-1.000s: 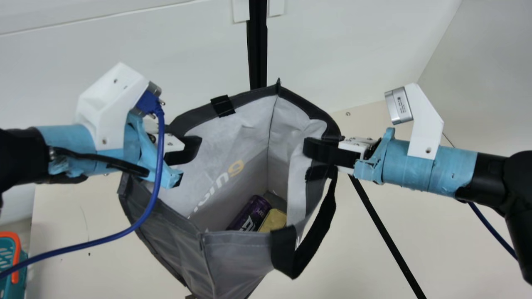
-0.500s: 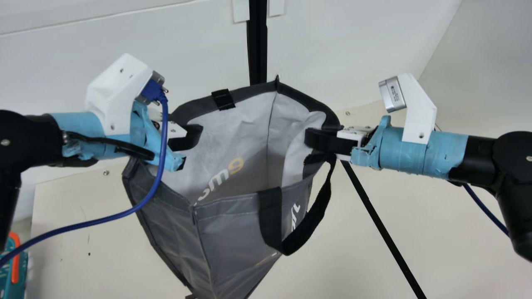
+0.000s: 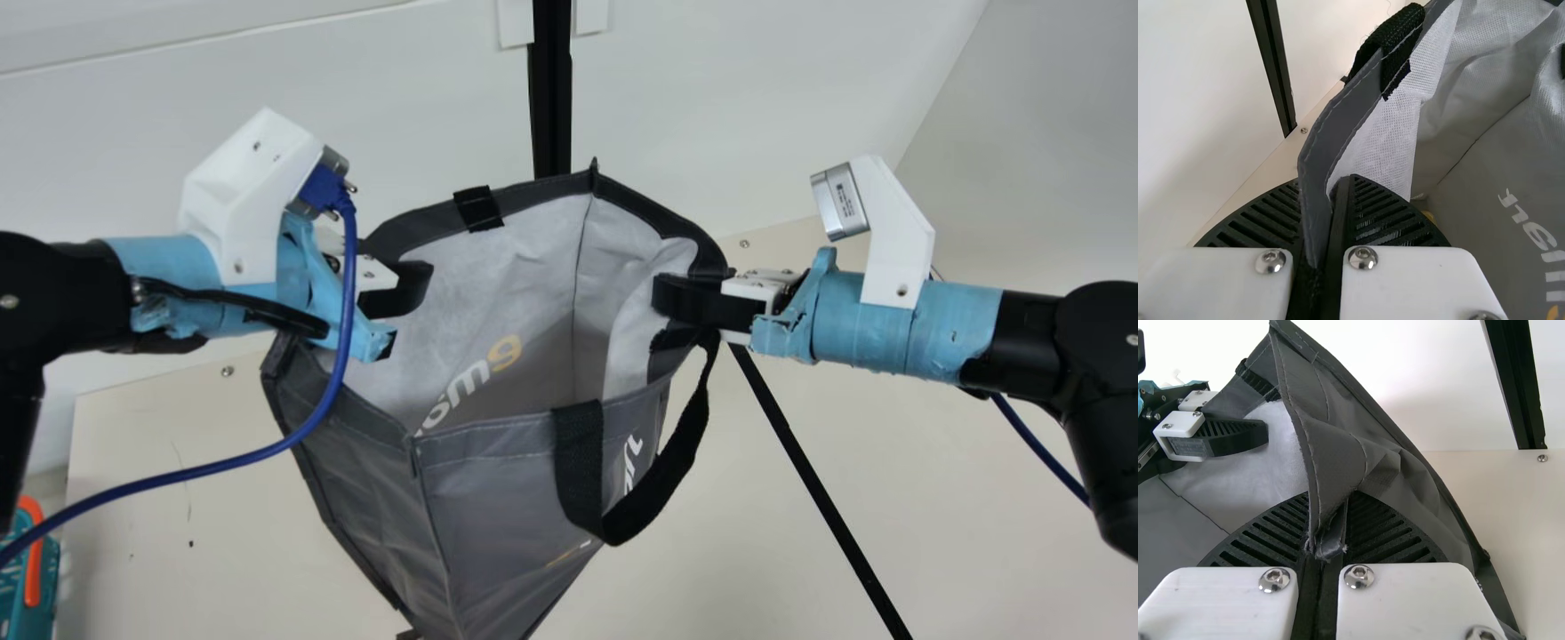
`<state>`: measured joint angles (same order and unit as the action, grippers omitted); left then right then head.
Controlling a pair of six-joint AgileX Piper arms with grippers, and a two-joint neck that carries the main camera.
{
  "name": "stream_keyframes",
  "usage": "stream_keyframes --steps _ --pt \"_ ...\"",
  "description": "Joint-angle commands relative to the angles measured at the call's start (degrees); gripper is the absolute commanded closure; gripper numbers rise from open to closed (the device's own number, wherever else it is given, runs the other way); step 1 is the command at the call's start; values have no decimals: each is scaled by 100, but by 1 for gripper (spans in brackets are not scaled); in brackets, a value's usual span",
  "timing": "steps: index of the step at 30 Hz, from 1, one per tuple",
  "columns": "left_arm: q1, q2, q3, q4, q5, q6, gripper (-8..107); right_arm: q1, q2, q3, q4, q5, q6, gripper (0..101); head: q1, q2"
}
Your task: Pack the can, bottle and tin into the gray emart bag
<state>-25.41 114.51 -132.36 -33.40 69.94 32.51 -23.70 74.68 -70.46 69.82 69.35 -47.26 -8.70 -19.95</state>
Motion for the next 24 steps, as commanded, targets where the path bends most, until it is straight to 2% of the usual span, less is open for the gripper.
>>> stream_keyframes --steps 1,14,20,24 --pt "0 0 0 0 0 0 72 0 0 0 0 0 0 101 -130 -5" --pt "5 -55 -10 -41 -43 12 28 0 0 0 0 0 0 101 -130 -5" --pt "127 -382 215 -348 -178 253 9 0 0 0 0 0 0 101 -130 -5" --pt "234 -702 479 -582 -294 453 9 0 0 0 0 0 0 101 -130 -5"
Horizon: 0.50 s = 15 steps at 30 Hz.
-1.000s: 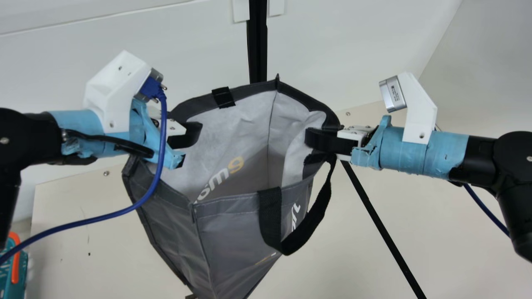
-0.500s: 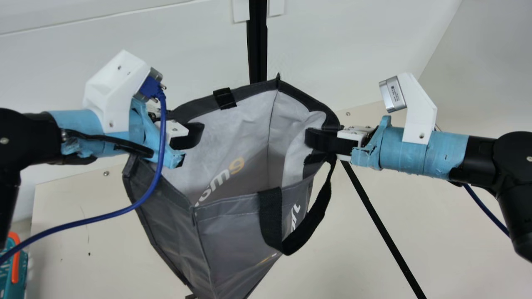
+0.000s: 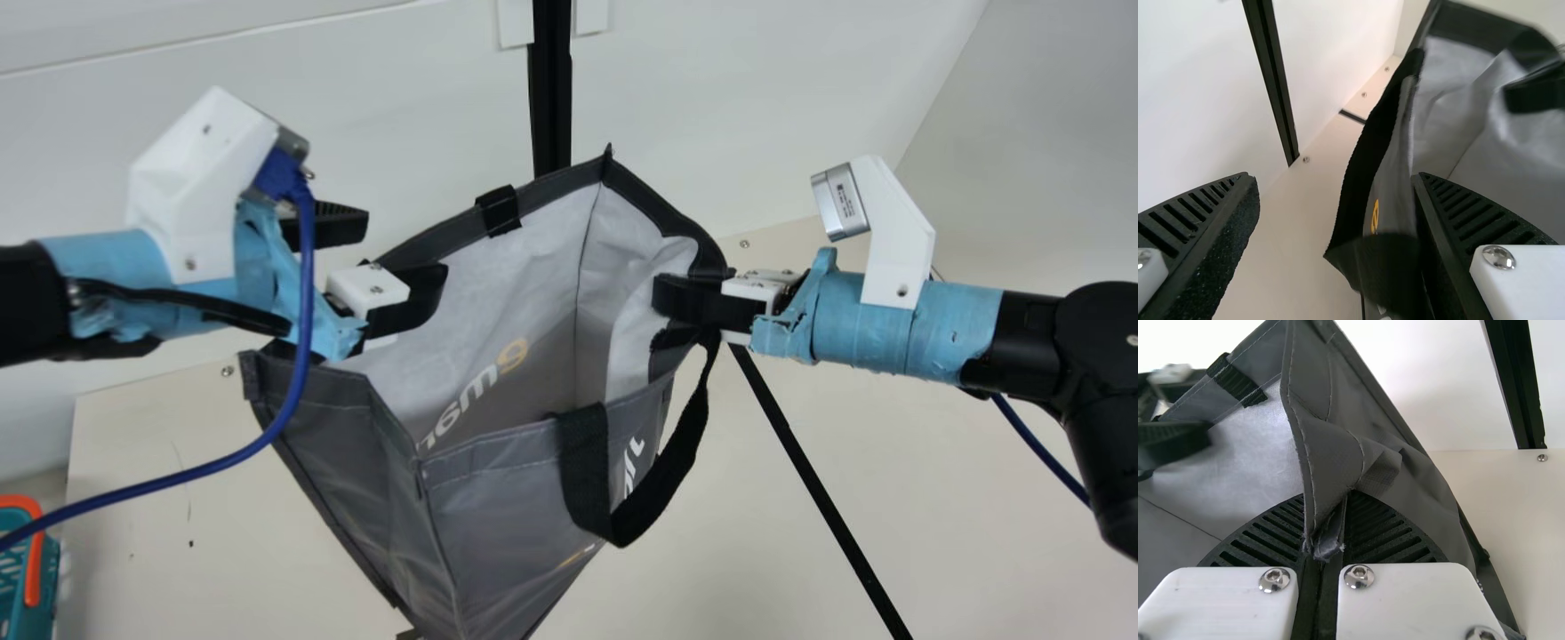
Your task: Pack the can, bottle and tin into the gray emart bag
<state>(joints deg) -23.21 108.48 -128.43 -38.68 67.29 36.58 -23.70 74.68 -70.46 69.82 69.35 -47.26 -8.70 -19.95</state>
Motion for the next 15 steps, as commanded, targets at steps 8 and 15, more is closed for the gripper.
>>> stream_keyframes --steps 8,15 --pt "254 -803 756 -450 -216 433 9 0 0 0 0 0 0 101 -130 -5" --pt "504 -1448 1374 -530 -320 657 9 0 0 0 0 -6 0 101 -130 -5"
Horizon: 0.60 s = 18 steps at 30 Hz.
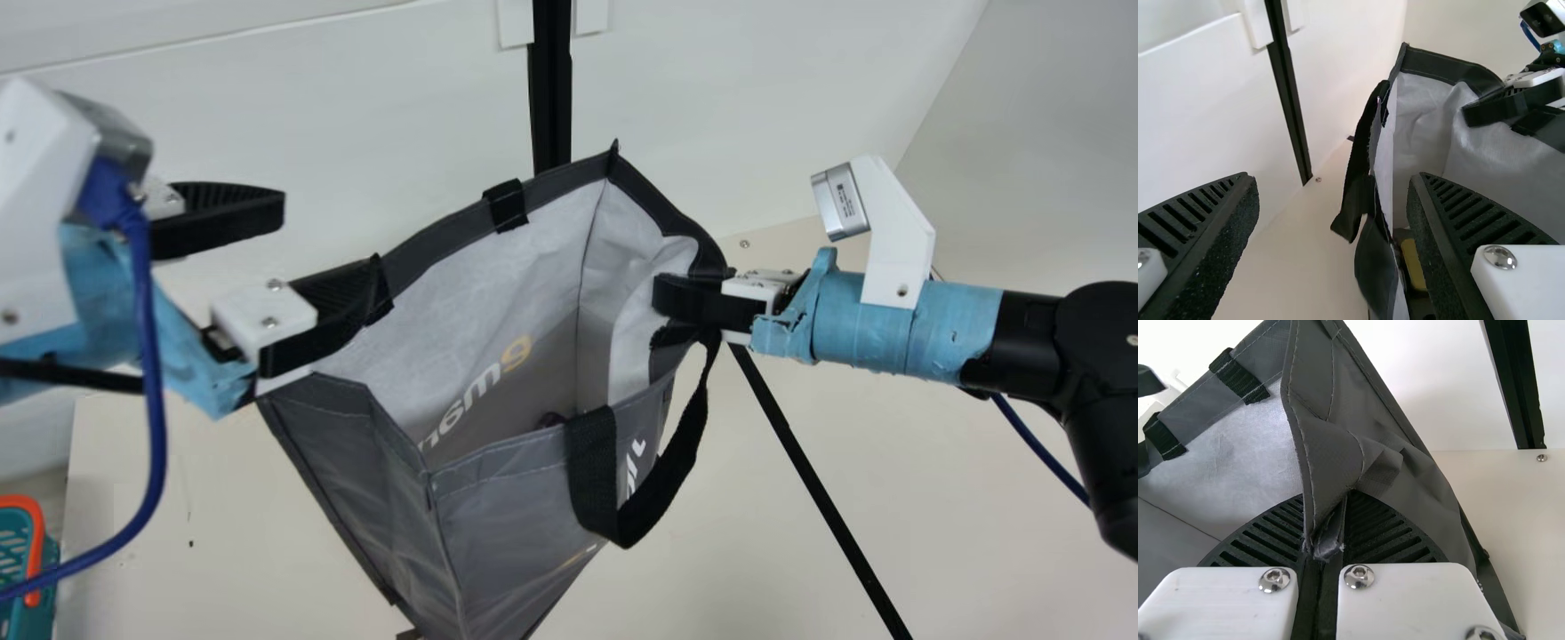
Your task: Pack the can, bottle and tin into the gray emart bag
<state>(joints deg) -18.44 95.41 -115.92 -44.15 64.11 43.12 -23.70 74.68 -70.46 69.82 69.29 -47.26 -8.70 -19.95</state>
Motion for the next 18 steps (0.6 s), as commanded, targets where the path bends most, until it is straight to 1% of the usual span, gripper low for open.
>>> stream_keyframes --steps 1,9,18 --pt "65 -232 209 31 -18 18 9 0 0 0 0 0 0 101 -130 -5" --pt "328 -920 850 389 -168 -93 9 0 0 0 0 0 0 101 -130 -5" --pt "594 -1603 1588 987 -306 -444 9 0 0 0 0 0 0 101 -130 -5"
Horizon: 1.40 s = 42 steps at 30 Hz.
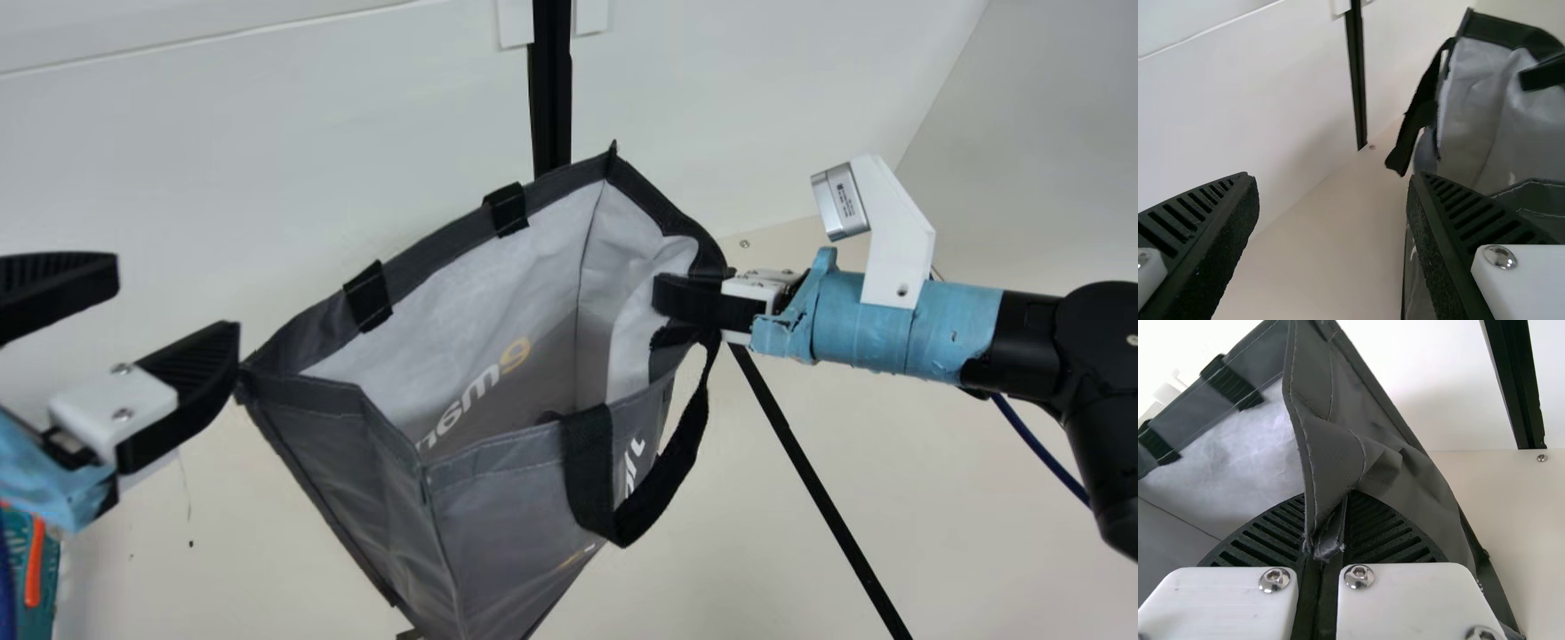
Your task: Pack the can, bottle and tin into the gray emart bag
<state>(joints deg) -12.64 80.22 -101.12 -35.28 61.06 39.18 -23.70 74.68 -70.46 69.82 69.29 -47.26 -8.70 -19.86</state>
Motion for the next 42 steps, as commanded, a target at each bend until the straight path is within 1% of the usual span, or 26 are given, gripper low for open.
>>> stream_keyframes --steps 1,7,12,16,20,27,32,37,42 --pt "42 -153 193 175 -11 -99 9 0 0 0 0 0 0 101 -130 -14" --pt "150 -506 598 769 16 -446 9 0 0 0 6 5 0 101 -130 -14" --pt "147 -751 843 1343 79 -764 9 0 0 0 11 5 0 101 -130 -14" --pt "149 -933 1023 1634 112 -952 9 0 0 0 11 5 0 101 -130 -14" --pt "159 -1134 1244 1807 113 -1095 9 0 0 0 -22 -13 0 101 -130 -14" --pt "390 -1532 1739 1476 -25 -1071 9 0 0 0 -36 -18 0 101 -130 -14" --pt "580 -1764 2030 1508 -5 -1052 9 0 0 0 -36 -18 0 101 -130 -14" --pt "653 -1953 2245 1861 70 -1181 9 0 0 0 -36 -18 0 101 -130 -14" --pt "553 -2081 2371 2519 160 -1480 9 0 0 0 -36 -18 0 101 -130 -14"
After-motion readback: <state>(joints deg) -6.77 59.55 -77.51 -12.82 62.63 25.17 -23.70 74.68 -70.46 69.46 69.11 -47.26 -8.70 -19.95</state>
